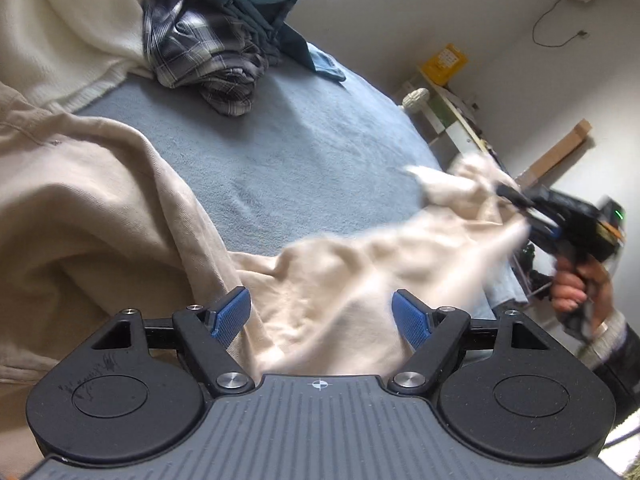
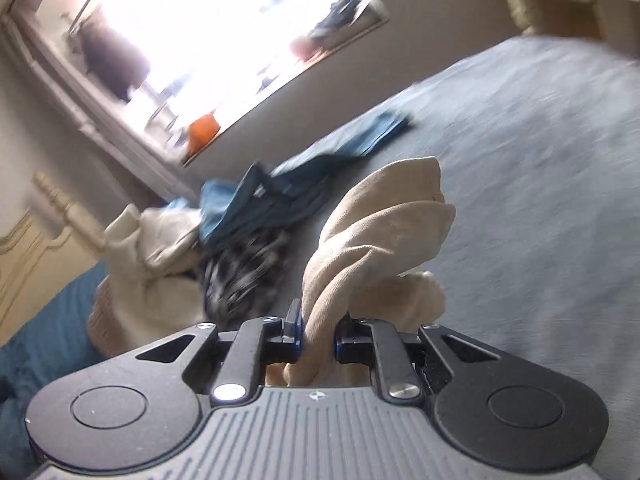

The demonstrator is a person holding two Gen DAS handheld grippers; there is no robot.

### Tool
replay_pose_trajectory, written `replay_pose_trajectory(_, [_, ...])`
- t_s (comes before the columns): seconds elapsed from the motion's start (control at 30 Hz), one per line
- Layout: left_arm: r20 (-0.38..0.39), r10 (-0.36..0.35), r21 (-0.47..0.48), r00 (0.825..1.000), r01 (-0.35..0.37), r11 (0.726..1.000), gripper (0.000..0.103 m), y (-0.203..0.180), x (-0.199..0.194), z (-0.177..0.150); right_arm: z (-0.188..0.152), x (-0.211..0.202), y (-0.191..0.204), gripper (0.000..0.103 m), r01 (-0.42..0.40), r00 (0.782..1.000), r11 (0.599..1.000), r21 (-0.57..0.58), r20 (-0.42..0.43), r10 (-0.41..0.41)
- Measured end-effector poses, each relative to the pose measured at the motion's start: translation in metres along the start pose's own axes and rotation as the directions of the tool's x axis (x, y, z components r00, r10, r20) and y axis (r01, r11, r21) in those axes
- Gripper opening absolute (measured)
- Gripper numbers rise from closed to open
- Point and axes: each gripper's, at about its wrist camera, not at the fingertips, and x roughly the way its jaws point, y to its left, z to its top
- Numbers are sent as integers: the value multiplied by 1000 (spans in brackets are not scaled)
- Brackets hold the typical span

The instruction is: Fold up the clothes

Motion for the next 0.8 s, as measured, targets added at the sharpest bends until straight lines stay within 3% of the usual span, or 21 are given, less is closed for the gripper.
replay_pose_trajectory(0.17, [-10,-8,-49,1000,8,999,78,10,4,-1,-21,-44,-34,14,169,983,985,37,72,-171])
replay_pose_trajectory(0.27, [-14,9,-49,1000,-10,999,78,14,6,-5,-48,-38,-61,16,298,955,952,73,-17,-297])
replay_pose_trajectory(0.3, [-15,15,-50,1000,-16,999,78,16,6,-7,-57,-32,-75,19,351,935,934,71,-72,-346])
replay_pose_trajectory(0.37, [-18,26,-50,999,-27,998,78,18,7,-9,-74,-21,-102,44,442,889,894,76,-171,-425])
replay_pose_trajectory(0.43, [-16,31,-45,999,-31,998,78,18,6,-10,-84,-27,-126,46,461,880,872,166,-214,-424])
replay_pose_trajectory(0.53, [-9,33,-53,999,-34,998,78,17,4,-11,-82,-48,-149,61,435,900,835,336,-164,-403])
replay_pose_trajectory(0.7, [5,39,-64,999,-39,997,78,15,-2,-11,-79,-78,-181,62,420,885,680,601,-104,-454])
replay_pose_trajectory(0.73, [8,44,-66,999,-43,997,78,15,-5,-11,-76,-81,-177,62,434,871,678,592,-84,-484])
replay_pose_trajectory(0.8, [14,55,-71,998,-54,996,78,14,-13,-10,-68,-82,-161,62,455,852,714,532,-28,-523])
